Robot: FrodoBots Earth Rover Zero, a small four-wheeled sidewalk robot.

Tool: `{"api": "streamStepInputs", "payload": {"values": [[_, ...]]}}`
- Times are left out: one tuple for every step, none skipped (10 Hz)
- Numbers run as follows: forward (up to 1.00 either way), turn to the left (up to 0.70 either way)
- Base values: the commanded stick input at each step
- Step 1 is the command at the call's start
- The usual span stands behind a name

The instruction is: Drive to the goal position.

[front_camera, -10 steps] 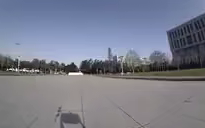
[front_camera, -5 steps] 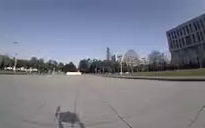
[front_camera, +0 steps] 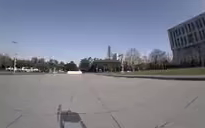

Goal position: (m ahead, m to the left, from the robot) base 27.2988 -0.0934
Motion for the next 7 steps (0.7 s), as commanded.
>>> {"api": "streamStepInputs", "payload": {"values": [[1.00,0.03],[1.00,0.03],[1.00,0.03],[1.00,0.03],[1.00,0.03],[1.00,0.04],[1.00,0.12]]}}
